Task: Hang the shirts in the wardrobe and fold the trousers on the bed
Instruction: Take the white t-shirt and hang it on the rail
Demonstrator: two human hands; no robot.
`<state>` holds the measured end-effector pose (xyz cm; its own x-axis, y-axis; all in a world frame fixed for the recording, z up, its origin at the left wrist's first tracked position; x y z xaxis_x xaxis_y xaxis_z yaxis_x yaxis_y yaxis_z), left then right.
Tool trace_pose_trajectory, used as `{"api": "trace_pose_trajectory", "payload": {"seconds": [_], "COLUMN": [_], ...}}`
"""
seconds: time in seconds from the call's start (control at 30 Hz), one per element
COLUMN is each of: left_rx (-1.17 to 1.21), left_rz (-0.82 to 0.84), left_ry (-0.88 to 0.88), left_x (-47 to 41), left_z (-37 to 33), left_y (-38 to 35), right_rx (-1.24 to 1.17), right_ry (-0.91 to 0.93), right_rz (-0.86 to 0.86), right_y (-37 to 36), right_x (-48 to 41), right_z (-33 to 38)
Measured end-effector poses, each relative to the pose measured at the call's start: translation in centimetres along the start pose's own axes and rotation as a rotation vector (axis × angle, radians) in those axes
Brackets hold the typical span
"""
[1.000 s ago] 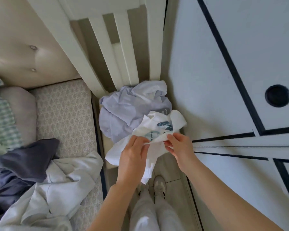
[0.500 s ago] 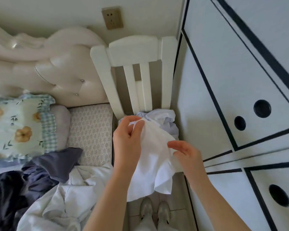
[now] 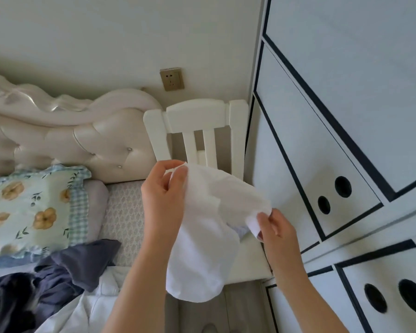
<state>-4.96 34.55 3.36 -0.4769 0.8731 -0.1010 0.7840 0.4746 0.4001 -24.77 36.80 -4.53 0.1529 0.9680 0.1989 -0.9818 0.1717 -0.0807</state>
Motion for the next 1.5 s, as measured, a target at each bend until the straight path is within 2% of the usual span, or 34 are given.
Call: {"api": "trace_pose_trajectory", "payload": {"seconds": [0.1, 0.4, 0.53, 0.63, 0.77, 0.9, 1.03, 1.17, 1.37, 1.5], "left_rx": [-0.047, -0.221, -0.289, -0.325, -0.501, -0.631, -0.549, -0.407, -0.118, -0.037], "left_rz": [-0.009, -0.016, 0.096, 0.208, 0.399, 0.611, 0.715, 0.706, 0.675, 0.738], "left_ry": [0.005, 0.025, 0.005, -0.012, -0.114, -0.157, -0.2, -0.224, -0.201, -0.268], "left_x": [-0.5, -0.7, -0.6, -0.1, 0.5, 0.2, 1.1, 2.1, 3.8, 6.7], "left_z": [0.8, 3.0, 2.8, 2.7, 2.9, 3.8, 4.4, 4.0, 0.5, -1.8], "left_y": [0.5, 1.7, 1.0, 0.5, 0.9, 1.9, 1.6, 0.6, 0.0, -0.5], "right_rx": [-0.071, -0.003, -0.029, 0.051, 0.121, 0.067, 0.016, -0.036, 0.069, 0.169], "right_ry": [0.084, 0.306, 0.396, 0.436, 0.398, 0.381, 0.402, 0.318, 0.237, 0.148], "right_rz": [-0.037, -0.048, -0.061, -0.102, -0.221, -0.362, -0.437, -0.509, -0.671, -0.668], "right_y": [0.4, 0.5, 0.6, 0.9, 1.6, 1.7, 0.4, 1.0, 4.1, 5.3], "right_x": [-1.0, -1.8, -0.2, 0.5, 1.8, 4.4, 6.7, 8.9, 13.2, 15.6], "right_z": [2.5, 7.7, 9.5, 9.6, 8.6, 7.9, 7.3, 6.7, 6.5, 5.3]}}
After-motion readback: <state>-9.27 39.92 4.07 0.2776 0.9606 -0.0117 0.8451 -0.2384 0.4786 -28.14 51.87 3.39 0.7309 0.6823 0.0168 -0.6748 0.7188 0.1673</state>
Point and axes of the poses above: each hand's wrist, its own x-axis away from the middle knuckle, its own y-axis out of the back of the hand, z = x × y, the point moved 2 cm from there along -x, towards the middle knuckle, and after that the axes turned 14 degrees about -x, right-handed, at the moved point
